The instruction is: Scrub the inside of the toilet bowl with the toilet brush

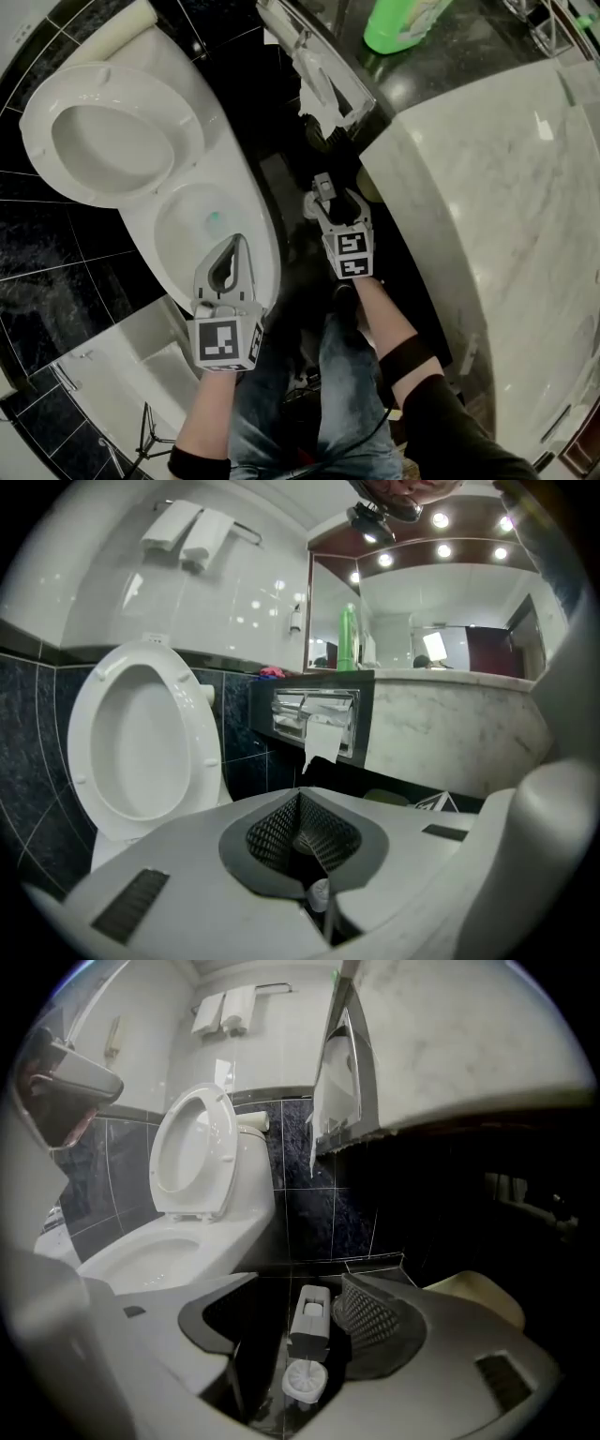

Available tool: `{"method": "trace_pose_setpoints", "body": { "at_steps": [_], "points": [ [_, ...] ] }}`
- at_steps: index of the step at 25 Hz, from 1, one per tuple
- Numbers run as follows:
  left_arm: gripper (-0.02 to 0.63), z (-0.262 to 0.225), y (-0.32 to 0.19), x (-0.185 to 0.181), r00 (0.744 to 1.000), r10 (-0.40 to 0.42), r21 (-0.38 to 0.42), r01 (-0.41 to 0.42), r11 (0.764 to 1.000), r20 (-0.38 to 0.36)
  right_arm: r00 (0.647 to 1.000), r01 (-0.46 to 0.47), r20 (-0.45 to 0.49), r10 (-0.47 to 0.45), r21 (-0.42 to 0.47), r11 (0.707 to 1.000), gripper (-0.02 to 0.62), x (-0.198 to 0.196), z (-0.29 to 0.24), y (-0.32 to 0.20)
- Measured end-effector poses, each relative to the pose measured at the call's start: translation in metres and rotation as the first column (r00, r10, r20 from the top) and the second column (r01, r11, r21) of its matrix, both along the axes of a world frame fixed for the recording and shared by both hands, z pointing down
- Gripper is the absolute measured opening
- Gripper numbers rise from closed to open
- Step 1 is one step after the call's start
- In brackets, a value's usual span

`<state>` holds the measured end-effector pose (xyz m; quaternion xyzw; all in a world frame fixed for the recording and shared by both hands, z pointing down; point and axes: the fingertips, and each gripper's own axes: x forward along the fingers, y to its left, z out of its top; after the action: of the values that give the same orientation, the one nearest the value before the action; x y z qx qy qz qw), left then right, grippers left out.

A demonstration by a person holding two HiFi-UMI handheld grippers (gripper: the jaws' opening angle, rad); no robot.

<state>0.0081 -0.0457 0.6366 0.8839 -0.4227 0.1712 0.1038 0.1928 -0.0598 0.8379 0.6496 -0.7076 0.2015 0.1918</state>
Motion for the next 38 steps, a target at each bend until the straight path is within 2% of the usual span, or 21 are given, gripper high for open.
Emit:
{"method": "trace_pose_setpoints", "body": {
  "at_steps": [2,3,4,11,19,22,23,25,32,38],
  "points": [
    [0.003,0.015,-0.004,0.006,1.0,0.023,0.013,-0.023,1.0,0.012,1.0,-0.005,0.003,0.005,0.001,1.0,0.31,0.003,0.015,-0.004],
    [0.003,0.022,-0.006,0.009,0.999,0.033,0.018,-0.033,0.999,0.016,1.0,-0.005,0.007,0.005,0.003,1.0,0.345,0.003,0.022,-0.007],
    [0.003,0.027,-0.007,0.013,0.999,0.039,0.016,-0.039,0.999,0.015,1.0,-0.005,0.011,0.005,0.005,1.0,0.353,0.003,0.028,-0.009],
    [0.003,0.044,-0.017,0.041,0.997,0.072,0.009,-0.072,0.997,-0.005,1.0,-0.017,0.004,0.017,0.031,0.999,0.353,0.006,0.063,-0.024],
    [0.003,0.062,-0.027,0.047,0.996,0.088,0.022,-0.088,0.996,-0.013,0.999,-0.034,0.012,0.034,0.059,0.998,0.348,0.006,0.09,-0.034],
    [0.003,0.065,-0.03,0.046,0.996,0.088,0.028,-0.088,0.996,-0.011,0.999,-0.044,0.008,0.043,0.071,0.997,0.276,0.008,0.093,-0.035],
    [0.003,0.067,-0.031,0.046,0.996,0.089,0.03,-0.089,0.996,-0.01,0.999,-0.048,0.005,0.048,0.077,0.996,0.23,0.009,0.093,-0.035],
    [0.003,0.069,-0.031,0.046,0.996,0.091,0.031,-0.091,0.995,-0.008,0.998,-0.062,0.0,0.062,0.084,0.995,0.214,0.012,0.092,-0.035],
    [0.003,0.073,-0.029,0.043,0.996,0.088,0.025,-0.088,0.996,-0.006,0.992,-0.122,0.001,0.122,0.093,0.988,0.207,0.02,0.088,-0.032],
    [0.003,0.066,-0.026,0.033,0.998,0.069,0.012,-0.069,0.998,0.001,0.994,-0.113,-0.002,0.114,0.117,0.987,0.207,0.02,0.062,-0.036]
  ]
}}
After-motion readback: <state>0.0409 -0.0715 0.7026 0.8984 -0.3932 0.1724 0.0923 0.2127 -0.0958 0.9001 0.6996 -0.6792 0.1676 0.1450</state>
